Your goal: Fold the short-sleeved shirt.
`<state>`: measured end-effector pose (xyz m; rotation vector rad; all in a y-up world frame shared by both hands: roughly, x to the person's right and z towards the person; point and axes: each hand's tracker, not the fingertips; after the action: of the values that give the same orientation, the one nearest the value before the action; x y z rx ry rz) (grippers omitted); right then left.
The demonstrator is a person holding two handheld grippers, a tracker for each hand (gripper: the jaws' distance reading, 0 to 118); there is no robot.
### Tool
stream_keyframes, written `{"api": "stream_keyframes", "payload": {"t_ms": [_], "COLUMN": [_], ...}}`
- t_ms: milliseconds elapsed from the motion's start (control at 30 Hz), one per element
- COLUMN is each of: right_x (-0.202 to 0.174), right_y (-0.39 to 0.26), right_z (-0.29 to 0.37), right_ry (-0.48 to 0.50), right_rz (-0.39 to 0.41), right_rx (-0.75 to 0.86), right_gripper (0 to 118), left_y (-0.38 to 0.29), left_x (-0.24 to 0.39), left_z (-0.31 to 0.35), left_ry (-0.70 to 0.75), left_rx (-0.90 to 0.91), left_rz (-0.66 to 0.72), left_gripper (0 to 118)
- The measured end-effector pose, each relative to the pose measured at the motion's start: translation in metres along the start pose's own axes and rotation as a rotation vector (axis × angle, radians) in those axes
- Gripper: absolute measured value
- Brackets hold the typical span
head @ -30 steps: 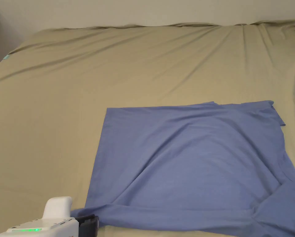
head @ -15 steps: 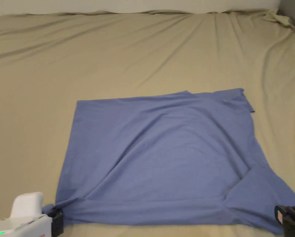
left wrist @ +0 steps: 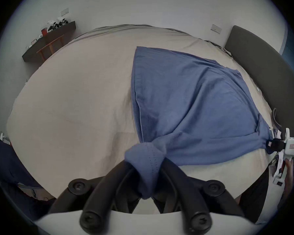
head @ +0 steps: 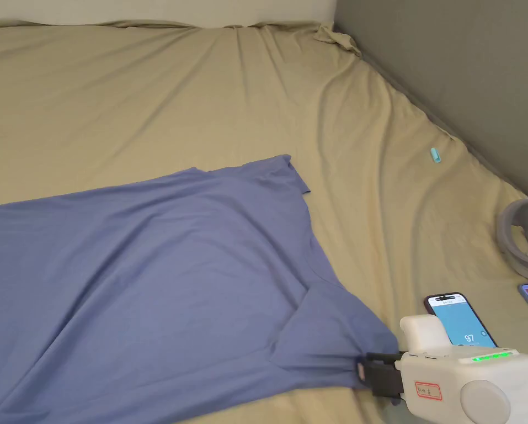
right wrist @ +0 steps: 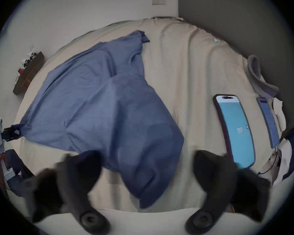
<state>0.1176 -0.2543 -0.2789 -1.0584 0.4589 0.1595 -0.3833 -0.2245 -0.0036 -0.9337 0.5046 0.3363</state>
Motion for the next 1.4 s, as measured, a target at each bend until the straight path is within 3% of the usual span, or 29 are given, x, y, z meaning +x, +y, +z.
{"api": "stream_keyframes", "payload": {"t_ms": [67,133,300,467,767,1100,1133,1200,1233,1400], "right_x": [-0.010,-0.017,-0.019,-0.027,-0.049,-0.048,-0.048,-0.048,-0.049,-0.052], "right_y": [-0.003,-0.003,0.010,0.064,0.174,0.185,0.184,0.183,0.183,0.169], "right_z": [-0.003,-0.001,0.028,0.046,-0.042,-0.108,-0.106,-0.102,-0.098,-0.053], "right_ry": [0.024,-0.034,0.000,0.025,0.020,0.002,0.005,0.007,0.002,0.037], "right_rz": [0.000,0.076,0.001,0.011,0.079,0.043,0.043,0.045,0.047,0.036], "right_rx": [0.021,0.018,0.104,0.180,0.160,0.068,0.076,0.092,0.087,0.146], "right_gripper": [8,8,8,8,8,9,32,100,113,113], "left_y": [-0.001,0.000,0.011,0.054,0.139,0.154,0.151,0.149,0.149,0.135], "left_x": [0.000,0.001,0.006,0.006,0.001,-0.004,-0.005,-0.006,-0.007,-0.004], "left_z": [0.001,0.002,0.012,0.018,-0.062,-0.128,-0.129,-0.126,-0.122,-0.068], "left_ry": [-0.010,-0.001,0.002,-0.003,0.016,0.037,0.037,0.034,0.051,0.052], "left_rx": [-0.006,-0.006,-0.005,0.022,-0.022,-0.112,-0.112,-0.094,-0.089,0.064], "left_rz": [0.012,0.015,0.008,-0.001,-0.007,0.035,0.036,0.084,0.094,0.046], "left_gripper": [6,6,6,6,6,6,17,74,88,88]}}
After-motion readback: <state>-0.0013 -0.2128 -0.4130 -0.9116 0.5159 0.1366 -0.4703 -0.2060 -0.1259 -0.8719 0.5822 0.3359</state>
